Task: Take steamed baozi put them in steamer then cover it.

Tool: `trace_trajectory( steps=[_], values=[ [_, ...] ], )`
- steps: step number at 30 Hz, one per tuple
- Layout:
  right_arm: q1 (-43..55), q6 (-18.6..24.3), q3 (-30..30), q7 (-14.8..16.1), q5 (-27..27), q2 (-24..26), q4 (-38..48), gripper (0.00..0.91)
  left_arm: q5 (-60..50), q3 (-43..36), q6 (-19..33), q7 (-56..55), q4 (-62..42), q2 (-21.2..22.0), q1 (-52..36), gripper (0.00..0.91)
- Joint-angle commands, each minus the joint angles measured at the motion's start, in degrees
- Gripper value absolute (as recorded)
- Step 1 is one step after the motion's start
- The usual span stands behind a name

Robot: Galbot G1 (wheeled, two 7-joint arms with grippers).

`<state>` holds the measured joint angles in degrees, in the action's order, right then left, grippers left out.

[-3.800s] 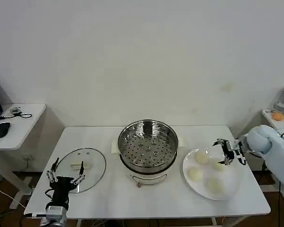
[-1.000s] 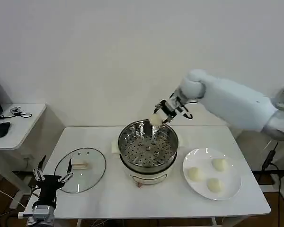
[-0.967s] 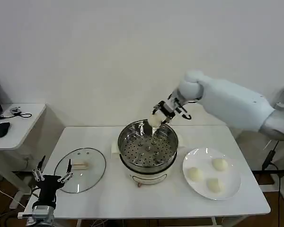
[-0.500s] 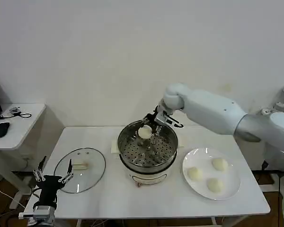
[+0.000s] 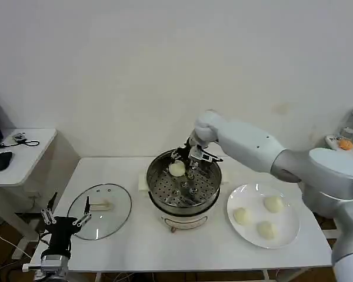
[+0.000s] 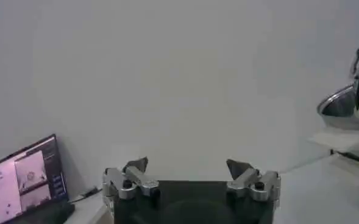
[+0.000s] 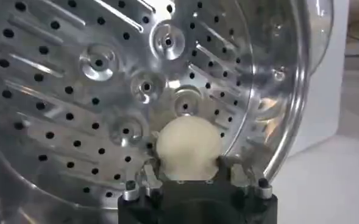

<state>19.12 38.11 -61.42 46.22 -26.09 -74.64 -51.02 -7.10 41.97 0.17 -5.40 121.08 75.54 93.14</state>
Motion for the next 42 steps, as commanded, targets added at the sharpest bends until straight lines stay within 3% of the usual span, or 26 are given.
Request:
trace_trajectory(
  steps=[1,3,5,9,12,15,16,21,29,35,41,42],
  values=[
    [0.0,1.8,0.9,-0.9,-1.1,-0.9,0.7,0.907,0.0,0.0,-0.1,0.0,0.0,-0.1,0.0,0.907],
    [2.0,-0.1,0.1,0.4,2.6,0.5,-2.0,0.907,0.1,0.0,-0.1,0.1,-0.1,-0.2,0.0,0.907],
    [6.0,-4.3,-2.0,3.1,11.1,3.7,-7.5,0.907,0.1,-0.1,-0.2,0.1,-0.2,-0.3,-0.1,0.907],
    [16.1,-13.6,-9.0,5.7,25.2,12.2,-18.8,0.907,0.7,-0.3,-0.2,0.1,-1.0,-0.3,-0.6,0.907],
    [20.5,-17.8,-11.1,5.6,30.7,18.9,-24.3,0.907,2.7,-0.3,-1.3,-0.1,-1.3,-0.8,-1.0,0.907],
    [24.5,-25.0,-13.6,4.1,35.7,26.3,-29.7,0.907,3.9,-0.8,-2.0,0.1,-1.0,-1.7,-1.0,0.907],
    [25.1,-26.4,-14.1,3.9,35.8,27.2,-30.6,0.907,4.0,-1.0,-2.0,0.1,-1.0,-1.9,-1.0,0.907],
    [28.2,-38.9,-21.3,2.5,37.0,44.6,-40.2,0.907,3.6,-3.0,-2.3,0.5,-1.1,-3.1,-2.1,0.907],
    [23.0,-46.9,-27.1,1.2,35.8,59.3,-47.9,0.907,3.2,-5.9,-2.9,1.0,-2.2,-4.4,-4.9,0.907],
    [17.3,-50.2,-26.6,-0.8,35.4,61.6,-49.6,0.907,2.9,-6.4,-3.2,1.2,-3.0,-4.6,-6.2,0.907],
    [1.5,-50.2,-15.6,-1.5,35.2,60.1,-48.1,0.907,2.3,-6.3,-3.2,1.1,-3.2,-3.8,-6.4,0.907],
    [-2.6,-49.9,-10.8,-1.3,35.1,59.2,-47.5,0.907,2.2,-6.3,-3.2,1.1,-3.2,-3.6,-6.4,0.907]
  ],
)
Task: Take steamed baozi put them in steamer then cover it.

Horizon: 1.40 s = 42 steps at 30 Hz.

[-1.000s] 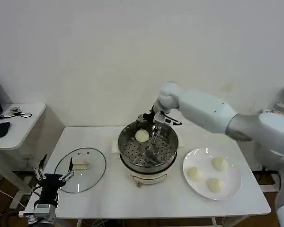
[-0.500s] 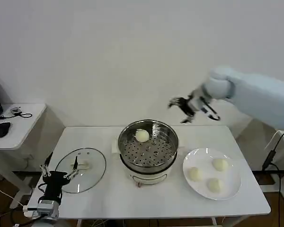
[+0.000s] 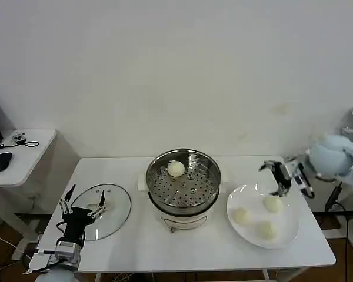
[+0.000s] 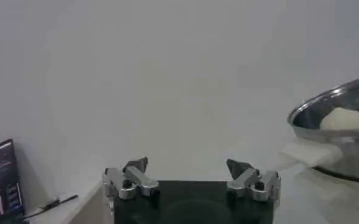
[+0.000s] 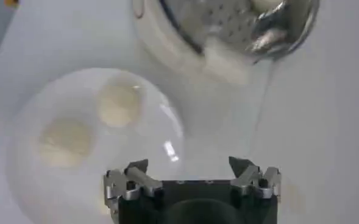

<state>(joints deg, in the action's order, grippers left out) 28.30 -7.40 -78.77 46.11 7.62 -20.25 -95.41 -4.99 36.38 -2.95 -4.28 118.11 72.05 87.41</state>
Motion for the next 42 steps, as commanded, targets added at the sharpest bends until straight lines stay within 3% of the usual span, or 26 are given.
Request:
trace_trajectory(
  steps=[1,7,15,26,30,39,42],
  values=[
    [-16.5,-4.2,10.1,-0.7,0.6,3.6,-2.3,0.907,0.0,-0.7,-0.1,0.0,-0.2,0.0,-0.7,0.907],
    [-26.7,-1.9,18.9,1.1,-2.3,-2.5,3.4,0.907,-0.9,-0.4,-0.2,-0.1,0.0,0.7,-0.5,0.907],
    [-26.4,-2.5,18.9,2.3,-3.2,-8.8,9.8,0.907,-1.0,0.3,-0.3,-0.2,0.1,1.1,-0.1,0.907],
    [-27.2,-2.3,18.7,1.9,-3.0,-13.3,13.7,0.907,-1.1,0.5,-0.3,-0.2,0.0,1.2,0.0,0.907],
    [-28.7,-2.4,20.3,1.4,-3.1,-15.9,15.6,0.856,-1.1,0.7,-0.3,-0.2,0.0,1.0,0.0,0.907],
    [-28.3,-3.8,20.1,2.1,-3.5,-18.2,16.9,0.605,-1.1,1.1,-0.2,-0.3,-0.1,1.1,0.1,0.907],
    [-27.7,-4.4,19.7,2.8,-3.5,-17.7,16.8,0.605,-1.1,1.0,-0.2,-0.3,0.0,1.3,0.1,0.907]
  ],
)
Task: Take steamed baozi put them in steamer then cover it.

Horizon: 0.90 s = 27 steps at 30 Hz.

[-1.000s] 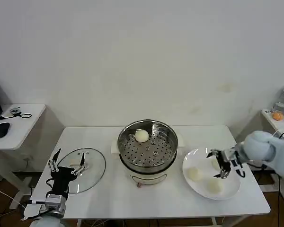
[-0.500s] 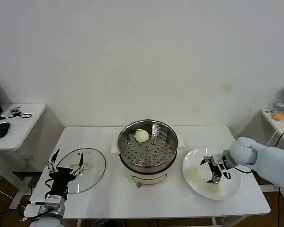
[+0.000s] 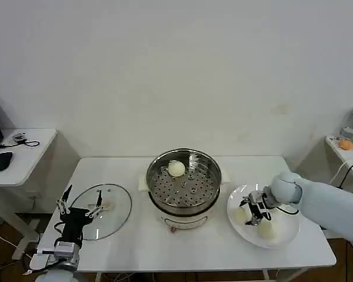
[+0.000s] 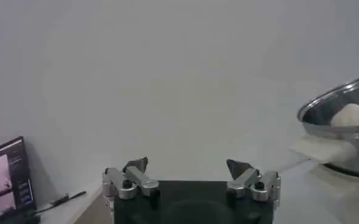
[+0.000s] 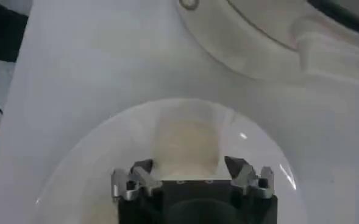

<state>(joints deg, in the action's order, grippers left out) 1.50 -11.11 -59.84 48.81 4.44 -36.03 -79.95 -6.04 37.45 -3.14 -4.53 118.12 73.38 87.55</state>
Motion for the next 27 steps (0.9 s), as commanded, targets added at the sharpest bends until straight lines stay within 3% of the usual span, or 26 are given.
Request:
trace_trajectory(
  steps=[1,5,17,23,27],
  values=[
    [-0.2,-0.7,0.2,0.5,-0.2,-1.7,1.1,0.605,0.0,-0.1,0.0,0.0,0.0,0.0,0.0,0.907],
    [2.8,-0.4,-1.1,2.4,0.9,0.1,-0.2,0.605,-0.1,-0.1,0.0,0.0,0.1,-0.1,0.0,0.907],
    [26.4,-0.6,-9.1,5.6,6.1,10.3,-8.6,0.615,0.5,0.1,0.2,0.2,-0.1,-1.0,0.1,0.907],
    [38.1,-1.8,-13.1,5.3,11.0,8.8,-12.5,0.625,0.4,-0.4,0.3,0.1,0.2,-1.2,-0.1,0.907],
    [45.8,-3.2,-17.6,4.2,15.5,2.4,-13.6,0.625,0.3,-0.5,0.1,0.1,0.8,-1.1,-0.6,0.907]
  ],
)
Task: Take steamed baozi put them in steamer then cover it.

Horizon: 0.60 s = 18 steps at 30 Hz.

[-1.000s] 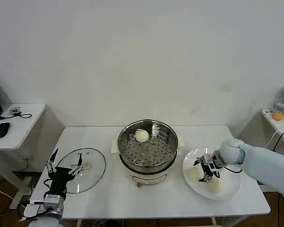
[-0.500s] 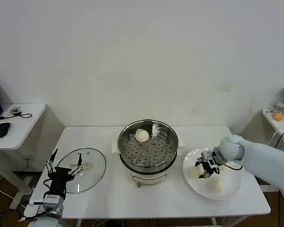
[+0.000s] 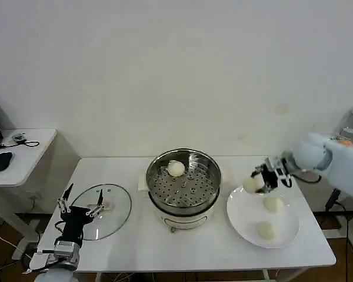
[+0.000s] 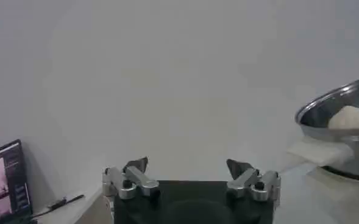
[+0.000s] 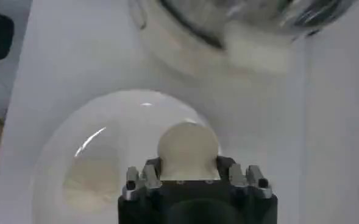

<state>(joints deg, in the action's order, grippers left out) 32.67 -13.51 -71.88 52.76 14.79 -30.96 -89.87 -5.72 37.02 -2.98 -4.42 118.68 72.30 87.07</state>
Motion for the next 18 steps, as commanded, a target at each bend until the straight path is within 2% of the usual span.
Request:
trace_trajectory(
  steps=[1,2,3,5,9,12,18],
  values=[
    [15.1,-1.0,-5.9,-0.2,5.8,-4.2,-3.7,0.625,0.0,0.0,-0.1,0.0,0.3,0.0,-0.3,0.907],
    [15.8,-2.2,-6.1,-1.2,7.5,-7.7,-3.4,0.625,0.0,0.0,-0.2,0.0,0.2,0.1,-0.6,0.907],
    [15.9,-2.3,-6.1,-1.4,8.1,-8.5,-3.3,0.625,0.0,0.1,-0.2,0.0,0.2,0.1,-0.7,0.907],
    [15.6,-3.9,-5.9,-3.0,11.9,-14.4,-2.3,0.625,0.1,0.4,-0.2,0.0,-0.1,0.0,-1.0,0.907],
    [13.0,-8.0,-5.9,-6.2,16.5,-22.1,0.4,0.625,0.5,1.3,-0.2,0.0,-0.2,-0.6,-1.0,0.907],
    [9.9,-10.4,-5.3,-8.6,19.3,-28.3,3.8,0.625,0.7,1.9,-0.3,0.0,-0.2,-0.8,-1.3,0.907],
    [4.5,-14.2,-4.9,-11.1,22.4,-38.9,11.9,0.625,0.6,2.8,-0.3,0.0,0.4,-0.8,-1.3,0.907]
  ],
)
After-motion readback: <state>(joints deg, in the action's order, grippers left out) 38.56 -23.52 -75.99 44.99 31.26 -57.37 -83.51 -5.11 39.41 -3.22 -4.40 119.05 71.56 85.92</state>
